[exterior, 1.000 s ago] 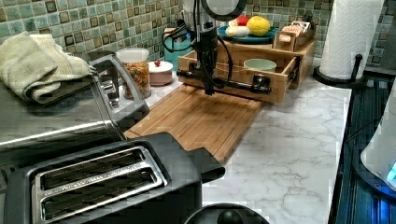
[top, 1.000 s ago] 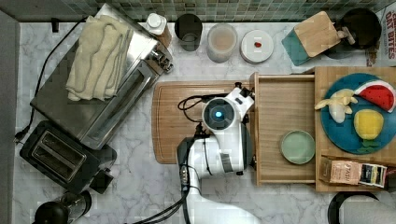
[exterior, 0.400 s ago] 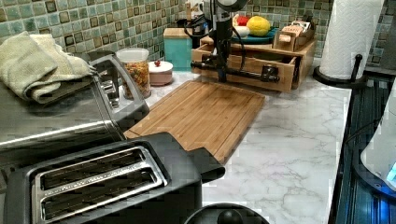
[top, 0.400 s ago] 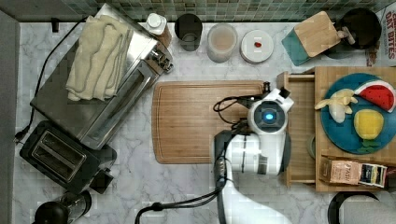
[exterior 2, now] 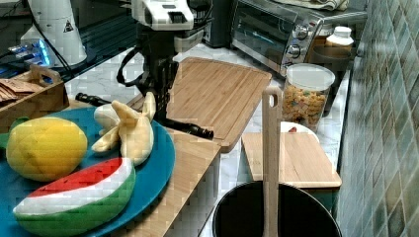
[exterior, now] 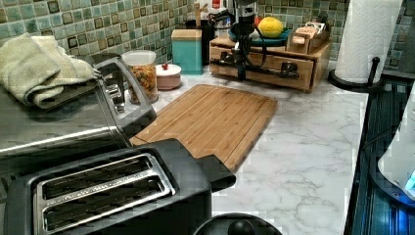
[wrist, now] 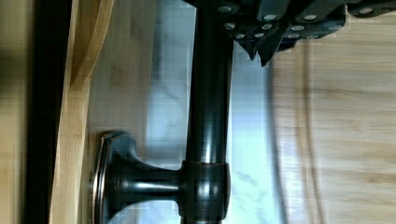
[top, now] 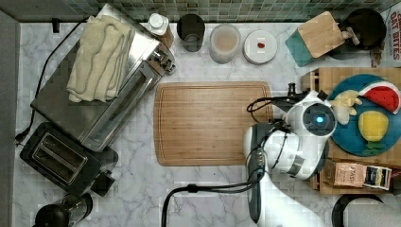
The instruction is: Close the drawer.
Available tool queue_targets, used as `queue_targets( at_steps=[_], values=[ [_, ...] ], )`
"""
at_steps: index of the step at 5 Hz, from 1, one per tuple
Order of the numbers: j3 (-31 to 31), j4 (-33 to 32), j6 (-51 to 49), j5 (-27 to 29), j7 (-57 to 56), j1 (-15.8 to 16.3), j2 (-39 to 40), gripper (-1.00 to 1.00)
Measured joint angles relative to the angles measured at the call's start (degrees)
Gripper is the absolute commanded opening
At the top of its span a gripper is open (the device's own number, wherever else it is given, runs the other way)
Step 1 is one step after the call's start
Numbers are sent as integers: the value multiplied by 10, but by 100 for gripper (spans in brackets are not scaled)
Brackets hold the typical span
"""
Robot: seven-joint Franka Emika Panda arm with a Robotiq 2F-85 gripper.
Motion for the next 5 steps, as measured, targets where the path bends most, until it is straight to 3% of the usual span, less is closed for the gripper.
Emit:
queue_targets(
  at_steps=[1, 2, 5],
  values=[
    [-12, 25, -14, -7, -4, -2, 16, -100],
    [-15, 26, -18, -51, 9, 12, 17, -100],
    [-27, 26, -17, -61, 17, 26, 17, -100]
  ],
)
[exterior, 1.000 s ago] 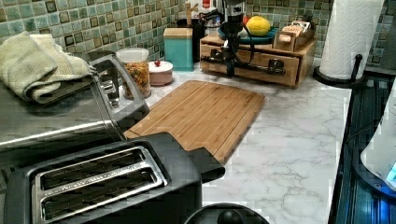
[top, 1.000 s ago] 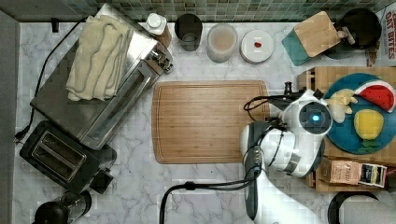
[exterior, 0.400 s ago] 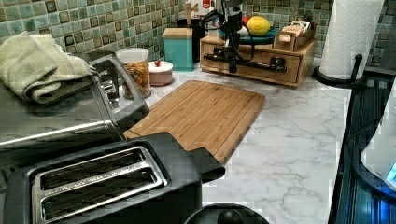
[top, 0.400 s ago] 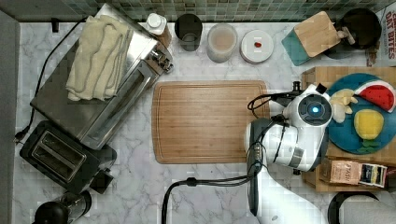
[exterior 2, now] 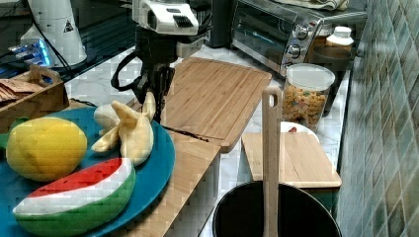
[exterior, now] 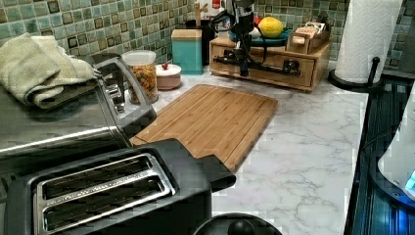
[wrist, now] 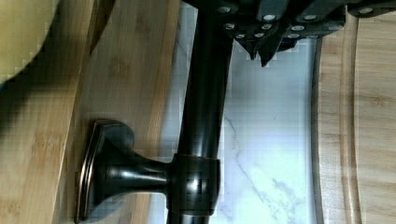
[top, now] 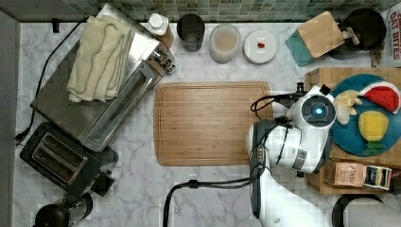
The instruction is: Close the drawer.
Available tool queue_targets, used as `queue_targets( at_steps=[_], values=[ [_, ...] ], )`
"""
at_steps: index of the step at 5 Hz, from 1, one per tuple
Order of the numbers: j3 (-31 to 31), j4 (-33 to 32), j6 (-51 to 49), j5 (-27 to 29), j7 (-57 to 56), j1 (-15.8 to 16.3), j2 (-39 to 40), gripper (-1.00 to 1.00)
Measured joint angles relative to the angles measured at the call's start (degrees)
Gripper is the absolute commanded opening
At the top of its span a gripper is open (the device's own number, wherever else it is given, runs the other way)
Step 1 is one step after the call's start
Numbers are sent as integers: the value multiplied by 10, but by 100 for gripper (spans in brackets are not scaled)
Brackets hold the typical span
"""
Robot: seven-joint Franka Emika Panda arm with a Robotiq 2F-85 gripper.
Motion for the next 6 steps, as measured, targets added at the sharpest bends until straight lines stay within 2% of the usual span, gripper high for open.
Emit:
queue_targets(
  at_steps=[6],
  values=[
    [-11, -1, 0, -2, 0, 12, 0, -100]
  ],
)
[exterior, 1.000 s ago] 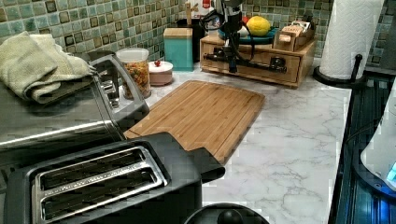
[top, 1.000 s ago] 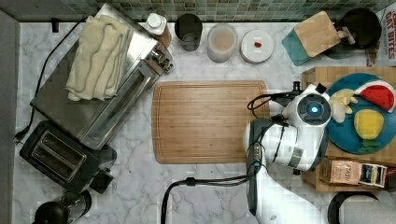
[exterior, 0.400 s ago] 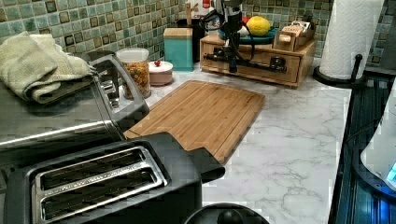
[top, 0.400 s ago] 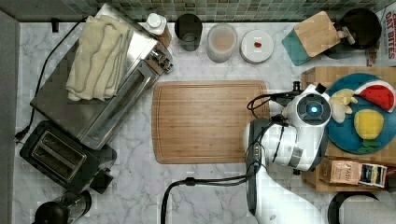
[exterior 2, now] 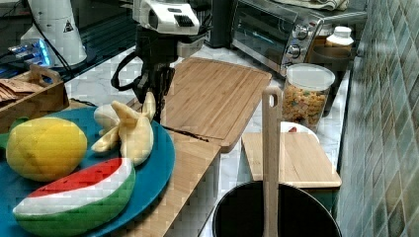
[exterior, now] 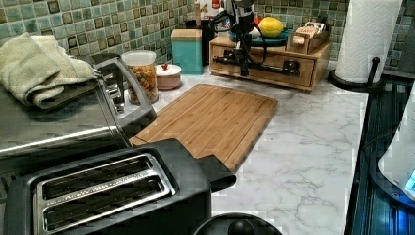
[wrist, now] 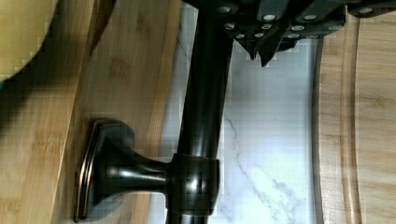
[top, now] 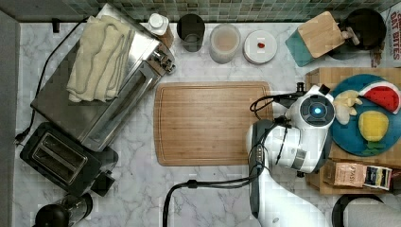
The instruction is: Close the drawer.
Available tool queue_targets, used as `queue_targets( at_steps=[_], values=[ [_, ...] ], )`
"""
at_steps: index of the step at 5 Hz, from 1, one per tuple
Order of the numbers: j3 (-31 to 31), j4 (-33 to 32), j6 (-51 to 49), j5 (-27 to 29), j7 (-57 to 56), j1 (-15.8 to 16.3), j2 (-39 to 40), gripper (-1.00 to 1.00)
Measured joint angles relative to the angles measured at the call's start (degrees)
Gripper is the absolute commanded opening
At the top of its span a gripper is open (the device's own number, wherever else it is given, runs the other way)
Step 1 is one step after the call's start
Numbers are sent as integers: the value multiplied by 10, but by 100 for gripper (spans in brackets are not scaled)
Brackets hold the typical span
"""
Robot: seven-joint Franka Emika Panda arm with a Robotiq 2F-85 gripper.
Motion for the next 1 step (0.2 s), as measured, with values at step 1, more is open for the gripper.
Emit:
queue_targets(
  at_steps=[1],
  values=[
    [0, 0, -1, 0, 0, 0, 0, -100]
  ],
)
